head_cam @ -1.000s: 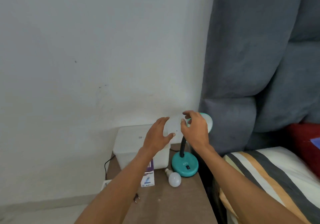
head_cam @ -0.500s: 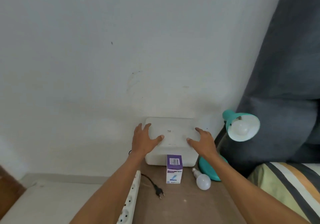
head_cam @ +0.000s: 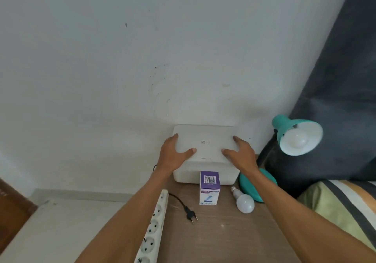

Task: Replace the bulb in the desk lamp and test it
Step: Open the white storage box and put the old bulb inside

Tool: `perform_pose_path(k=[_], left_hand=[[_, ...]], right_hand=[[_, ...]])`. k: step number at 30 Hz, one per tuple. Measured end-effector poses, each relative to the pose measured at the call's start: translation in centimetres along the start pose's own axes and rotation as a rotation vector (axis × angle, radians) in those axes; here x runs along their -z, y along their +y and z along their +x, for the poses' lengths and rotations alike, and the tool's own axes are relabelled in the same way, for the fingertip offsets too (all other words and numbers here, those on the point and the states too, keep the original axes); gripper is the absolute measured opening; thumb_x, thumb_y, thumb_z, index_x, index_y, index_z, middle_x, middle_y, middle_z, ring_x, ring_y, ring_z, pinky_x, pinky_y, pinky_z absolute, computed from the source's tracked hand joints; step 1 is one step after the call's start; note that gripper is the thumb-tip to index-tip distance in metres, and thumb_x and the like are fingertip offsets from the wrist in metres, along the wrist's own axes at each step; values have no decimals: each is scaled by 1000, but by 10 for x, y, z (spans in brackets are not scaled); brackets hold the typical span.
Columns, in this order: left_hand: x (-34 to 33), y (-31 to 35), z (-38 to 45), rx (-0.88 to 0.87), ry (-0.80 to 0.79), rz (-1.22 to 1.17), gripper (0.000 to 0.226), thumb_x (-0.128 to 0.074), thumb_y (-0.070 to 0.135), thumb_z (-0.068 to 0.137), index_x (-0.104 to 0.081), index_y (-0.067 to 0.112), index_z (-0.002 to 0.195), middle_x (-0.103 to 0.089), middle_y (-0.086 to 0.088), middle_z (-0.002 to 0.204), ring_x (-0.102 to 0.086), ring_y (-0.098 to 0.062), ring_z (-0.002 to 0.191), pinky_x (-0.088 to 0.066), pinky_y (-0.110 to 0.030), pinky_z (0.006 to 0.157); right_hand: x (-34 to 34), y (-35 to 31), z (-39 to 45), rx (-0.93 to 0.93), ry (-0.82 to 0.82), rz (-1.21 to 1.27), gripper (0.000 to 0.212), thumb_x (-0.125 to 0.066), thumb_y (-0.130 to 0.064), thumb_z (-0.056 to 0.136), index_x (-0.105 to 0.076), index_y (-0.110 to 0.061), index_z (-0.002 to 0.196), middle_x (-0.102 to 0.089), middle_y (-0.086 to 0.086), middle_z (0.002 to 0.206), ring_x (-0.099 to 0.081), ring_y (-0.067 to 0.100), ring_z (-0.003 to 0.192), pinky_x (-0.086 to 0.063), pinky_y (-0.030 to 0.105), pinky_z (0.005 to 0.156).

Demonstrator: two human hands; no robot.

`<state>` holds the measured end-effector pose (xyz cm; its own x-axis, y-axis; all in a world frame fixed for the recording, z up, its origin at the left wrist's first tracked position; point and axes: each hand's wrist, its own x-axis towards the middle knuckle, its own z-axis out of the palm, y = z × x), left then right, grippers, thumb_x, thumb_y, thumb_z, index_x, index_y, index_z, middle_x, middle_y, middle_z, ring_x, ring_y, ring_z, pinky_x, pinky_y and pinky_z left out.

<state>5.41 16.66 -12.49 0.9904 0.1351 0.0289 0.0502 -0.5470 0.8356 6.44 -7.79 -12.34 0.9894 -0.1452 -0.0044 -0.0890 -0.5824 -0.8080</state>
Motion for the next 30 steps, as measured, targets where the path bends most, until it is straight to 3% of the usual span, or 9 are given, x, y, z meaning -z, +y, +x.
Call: perform_pose_path(k=[11,18,25,30], left_hand=[[9,17,-3,-56,23,28,96,-80,50,83,-33,10,157,-42,-7,156,-40,-24,142,-32,-28,109],[22,32,-23,-103,50,57,96,-80,51,84,-34,10,157,-40,-7,159,-38,-25,145,-32,-32,115],[31,38,-89,-123,65,71,93,-80,49,84,-35,9,156,-41,-9,157,-39,-25,144,-33,-35,115],[25,26,-158,-108,97,49,92,-84,46,81,-40,6,151,-45,-9,153,-42,-25,141,-30,-24,107]], right_hand=[[10,-15,0,22,18,-28,77,-69,-36,88,-34,-15,153,-35,11,157,-32,28,144,-27,40,117],[26,-29,-24,41,47,1,78,-71,-34,86,-35,-13,152,-39,11,154,-38,28,141,-31,40,114],[40,-30,-89,42,87,-5,77,-70,-32,84,-37,-11,151,-42,13,152,-40,30,138,-32,40,113],[38,-7,-154,10,112,-16,75,-68,-32,82,-40,-14,149,-45,12,148,-44,32,134,-39,47,110]])
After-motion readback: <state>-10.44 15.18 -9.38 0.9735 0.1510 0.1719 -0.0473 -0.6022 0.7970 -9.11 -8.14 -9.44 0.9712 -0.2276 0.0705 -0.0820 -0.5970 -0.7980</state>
